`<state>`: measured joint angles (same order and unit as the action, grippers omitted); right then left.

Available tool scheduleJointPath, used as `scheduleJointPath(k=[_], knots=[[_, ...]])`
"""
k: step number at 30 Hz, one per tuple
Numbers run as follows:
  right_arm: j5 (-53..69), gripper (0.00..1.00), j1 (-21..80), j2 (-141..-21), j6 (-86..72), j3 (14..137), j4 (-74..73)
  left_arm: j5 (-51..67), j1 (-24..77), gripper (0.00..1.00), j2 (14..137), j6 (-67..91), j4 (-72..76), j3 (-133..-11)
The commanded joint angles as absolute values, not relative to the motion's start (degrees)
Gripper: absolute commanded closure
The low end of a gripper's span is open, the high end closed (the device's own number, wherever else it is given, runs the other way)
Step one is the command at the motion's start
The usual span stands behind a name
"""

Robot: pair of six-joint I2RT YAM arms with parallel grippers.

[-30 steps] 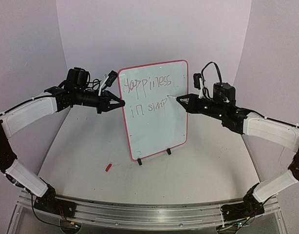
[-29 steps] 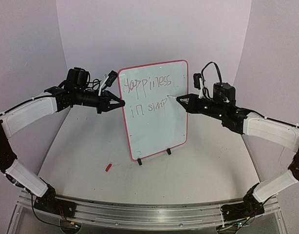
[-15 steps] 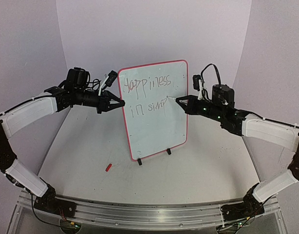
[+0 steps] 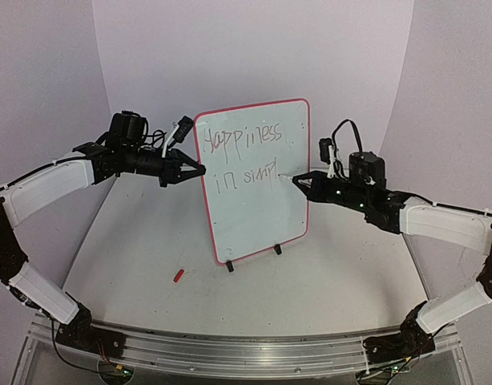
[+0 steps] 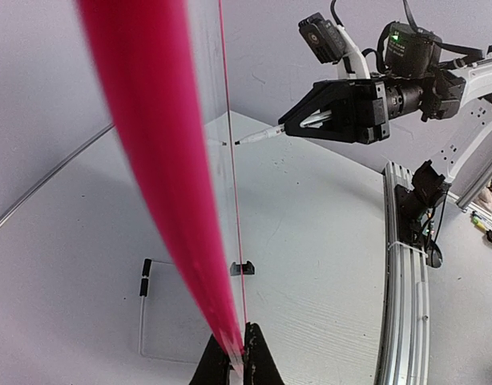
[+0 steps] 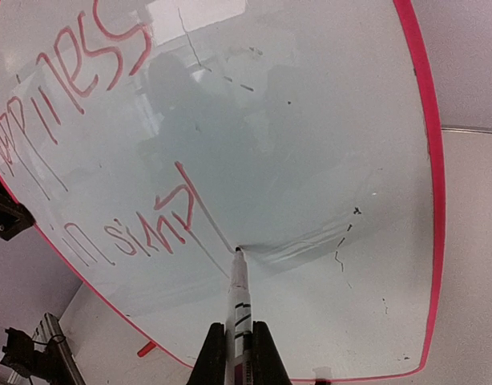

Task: Write a sentence on the whiteboard
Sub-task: Write on the whiteboard with the whiteboard.

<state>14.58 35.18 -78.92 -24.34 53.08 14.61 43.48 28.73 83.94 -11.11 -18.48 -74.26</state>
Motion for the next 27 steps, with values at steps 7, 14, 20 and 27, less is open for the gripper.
scheduleJointPath(k=[7, 14, 20, 27], knots=[[14.64, 1.0, 35.64, -74.94, -24.08, 55.45, 16.21, 41.54, 29.98, 1.0, 85.98, -15.05, -30.26, -73.13], [14.57, 1.0, 35.63, -78.23, -23.5, 57.34, 16.51, 41.37, 29.97, 1.0, 86.09, -15.17, -30.24, -73.18], [13.34, 1.0, 35.65, -79.29, -23.7, 57.87, 16.85, 41.49, 30.01, 1.0, 86.29, -15.07, -30.26, -73.13], [10.94, 1.0, 35.61, -80.18, -24.52, 57.03, 16.25, 41.57, 30.0, 1.0, 86.37, -15.03, -30.29, -73.13]])
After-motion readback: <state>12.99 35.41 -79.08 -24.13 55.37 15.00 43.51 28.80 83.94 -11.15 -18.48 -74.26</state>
